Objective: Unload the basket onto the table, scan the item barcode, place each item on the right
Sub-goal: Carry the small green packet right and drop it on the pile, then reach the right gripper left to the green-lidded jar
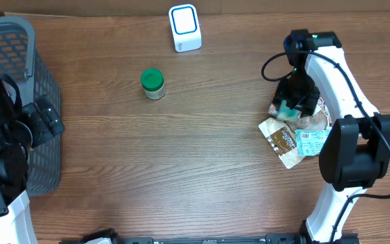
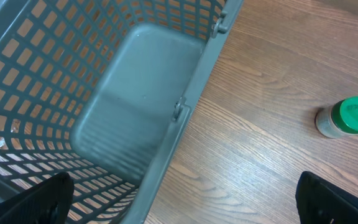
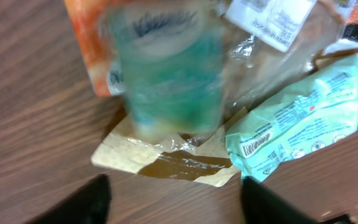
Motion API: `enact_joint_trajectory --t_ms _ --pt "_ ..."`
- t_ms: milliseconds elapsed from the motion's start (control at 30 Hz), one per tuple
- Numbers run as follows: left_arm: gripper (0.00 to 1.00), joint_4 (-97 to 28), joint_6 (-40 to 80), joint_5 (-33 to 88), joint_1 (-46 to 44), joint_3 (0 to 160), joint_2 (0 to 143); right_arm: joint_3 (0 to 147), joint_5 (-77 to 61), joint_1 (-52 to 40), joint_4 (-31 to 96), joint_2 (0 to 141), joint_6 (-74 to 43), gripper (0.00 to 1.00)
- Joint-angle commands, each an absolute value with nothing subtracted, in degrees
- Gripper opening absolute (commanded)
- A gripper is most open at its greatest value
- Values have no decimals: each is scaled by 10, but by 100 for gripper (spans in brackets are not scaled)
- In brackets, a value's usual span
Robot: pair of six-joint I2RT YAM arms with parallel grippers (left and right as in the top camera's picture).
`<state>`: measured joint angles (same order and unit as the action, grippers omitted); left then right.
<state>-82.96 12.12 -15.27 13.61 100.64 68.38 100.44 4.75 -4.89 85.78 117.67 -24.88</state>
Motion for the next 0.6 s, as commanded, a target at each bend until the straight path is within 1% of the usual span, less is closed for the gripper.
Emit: enact_joint_trajectory --t_ms 0,33,133,200,333,467,567 --pt "100 -829 133 -158 138 1017 682 1003 41 -51 853 1174 -224 78" --pt "100 -829 133 -158 138 1017 682 1006 39 -51 856 1174 -224 78" --pt "100 -829 133 -158 138 1017 682 1021 -26 -53 858 1174 -176 78" --pt "100 -829 133 -158 138 1017 682 1028 -56 -60 855 1174 -173 75" --pt "100 -829 133 -158 138 1017 682 1033 -85 -88 831 1174 -173 74" --pt "99 -829 133 -158 139 1017 682 1033 -117 -139 776 1174 -173 74" --pt "100 -829 133 -158 138 1017 682 1040 -117 -210 715 1174 -178 74"
